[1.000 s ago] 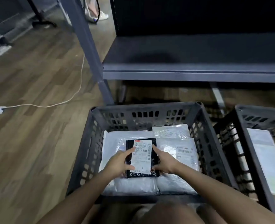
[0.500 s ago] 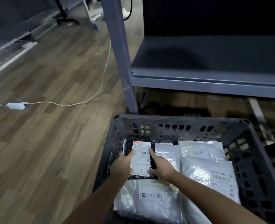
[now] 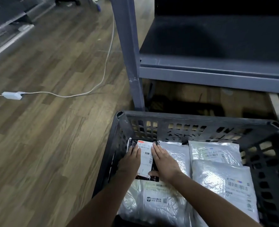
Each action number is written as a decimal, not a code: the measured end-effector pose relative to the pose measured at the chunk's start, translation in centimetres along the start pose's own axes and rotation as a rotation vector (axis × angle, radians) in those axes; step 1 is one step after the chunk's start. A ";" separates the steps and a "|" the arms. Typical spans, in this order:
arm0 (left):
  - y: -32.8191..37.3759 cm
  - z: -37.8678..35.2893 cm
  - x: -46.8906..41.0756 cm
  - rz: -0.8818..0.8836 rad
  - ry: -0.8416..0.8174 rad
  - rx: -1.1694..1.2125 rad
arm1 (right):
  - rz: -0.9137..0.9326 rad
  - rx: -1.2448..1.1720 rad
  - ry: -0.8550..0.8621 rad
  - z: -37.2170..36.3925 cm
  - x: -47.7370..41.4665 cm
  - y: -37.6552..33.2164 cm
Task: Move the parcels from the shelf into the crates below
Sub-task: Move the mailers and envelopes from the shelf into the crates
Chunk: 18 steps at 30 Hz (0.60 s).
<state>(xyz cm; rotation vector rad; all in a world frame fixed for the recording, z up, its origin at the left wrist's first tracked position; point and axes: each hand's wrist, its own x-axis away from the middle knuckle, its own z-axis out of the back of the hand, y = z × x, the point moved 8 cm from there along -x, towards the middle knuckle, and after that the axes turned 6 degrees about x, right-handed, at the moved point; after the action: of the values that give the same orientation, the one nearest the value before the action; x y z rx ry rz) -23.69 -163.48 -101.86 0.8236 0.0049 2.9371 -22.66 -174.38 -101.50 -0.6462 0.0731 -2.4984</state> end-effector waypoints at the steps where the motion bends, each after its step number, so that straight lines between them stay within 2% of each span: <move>1: 0.0 -0.5 -0.3 0.000 -0.017 0.011 | 0.005 -0.004 -0.011 -0.3 -0.2 0.1; 5: 0.0 -1.6 -1.3 0.005 -0.078 0.042 | -0.001 0.040 -0.059 -1.5 -0.8 0.6; 11: 0.8 -1.7 -0.7 0.032 0.027 0.113 | -0.041 0.091 -0.038 -1.8 -0.8 0.2; 18: 0.8 -1.6 1.4 0.053 0.059 0.118 | -0.010 0.010 0.016 -1.0 1.2 -0.9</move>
<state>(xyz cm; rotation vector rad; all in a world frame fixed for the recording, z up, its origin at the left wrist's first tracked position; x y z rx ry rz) -25.82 -164.10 -102.47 0.7626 0.1645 3.0347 -24.44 -174.27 -101.73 -0.6239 0.0642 -2.5124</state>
